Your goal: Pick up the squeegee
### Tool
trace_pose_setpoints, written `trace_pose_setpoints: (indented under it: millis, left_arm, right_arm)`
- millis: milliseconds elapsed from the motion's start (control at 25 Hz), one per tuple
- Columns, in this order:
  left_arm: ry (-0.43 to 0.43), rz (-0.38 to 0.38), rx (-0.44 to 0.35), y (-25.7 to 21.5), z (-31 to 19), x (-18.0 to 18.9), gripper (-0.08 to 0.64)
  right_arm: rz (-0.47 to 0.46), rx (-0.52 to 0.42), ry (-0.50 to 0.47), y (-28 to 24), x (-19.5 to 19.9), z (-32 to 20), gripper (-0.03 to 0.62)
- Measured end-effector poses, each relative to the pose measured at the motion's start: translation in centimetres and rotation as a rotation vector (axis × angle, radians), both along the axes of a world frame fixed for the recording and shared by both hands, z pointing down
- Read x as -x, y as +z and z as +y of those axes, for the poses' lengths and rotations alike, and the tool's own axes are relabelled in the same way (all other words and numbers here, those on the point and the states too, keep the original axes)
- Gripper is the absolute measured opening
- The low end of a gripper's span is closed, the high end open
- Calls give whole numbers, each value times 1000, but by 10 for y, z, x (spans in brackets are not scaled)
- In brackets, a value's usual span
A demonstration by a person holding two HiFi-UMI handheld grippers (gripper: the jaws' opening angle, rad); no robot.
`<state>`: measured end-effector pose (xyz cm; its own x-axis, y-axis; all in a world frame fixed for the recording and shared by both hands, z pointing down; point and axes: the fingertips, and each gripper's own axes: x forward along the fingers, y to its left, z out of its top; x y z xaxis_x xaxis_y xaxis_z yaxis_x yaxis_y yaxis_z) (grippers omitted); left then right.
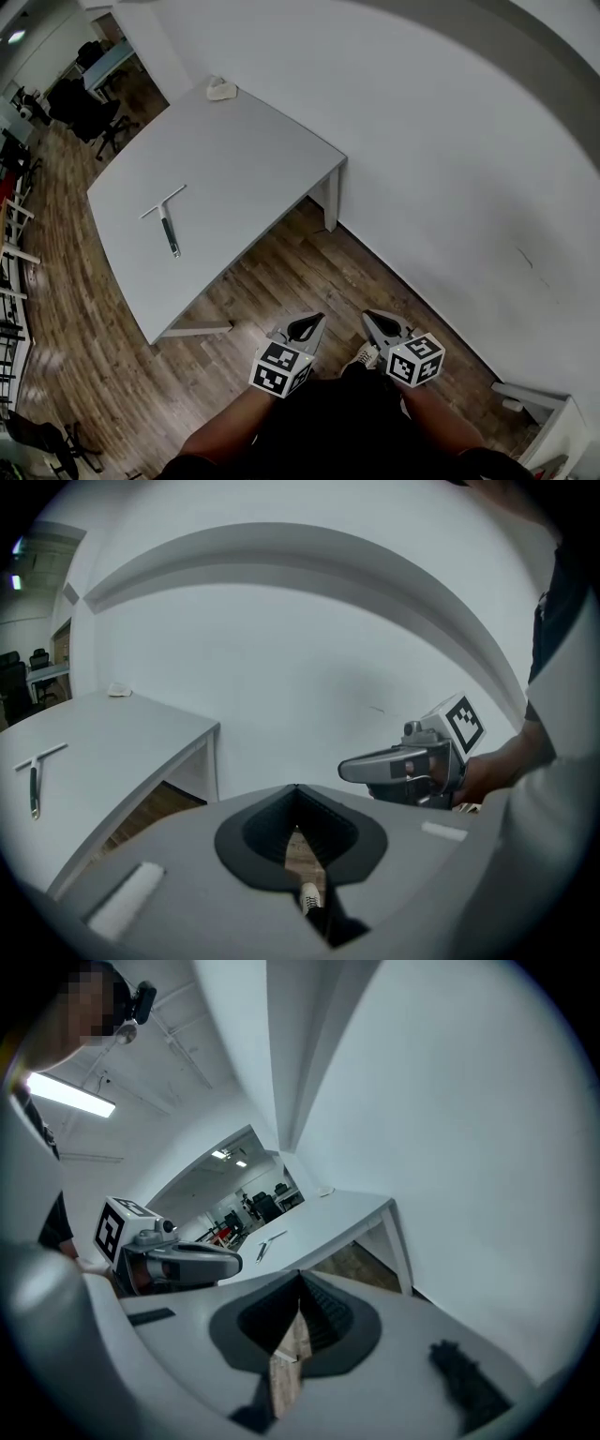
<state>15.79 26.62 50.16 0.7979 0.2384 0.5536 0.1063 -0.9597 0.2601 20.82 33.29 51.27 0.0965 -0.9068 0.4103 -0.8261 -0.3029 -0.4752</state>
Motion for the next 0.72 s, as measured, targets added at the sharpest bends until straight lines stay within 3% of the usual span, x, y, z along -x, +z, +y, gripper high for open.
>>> trace_pose_setpoints:
  millis: [720]
  left_arm:
    - [-157, 53, 26, 8, -126, 160, 6]
  right_arm:
    - [88, 32, -150, -9, 142, -126, 5]
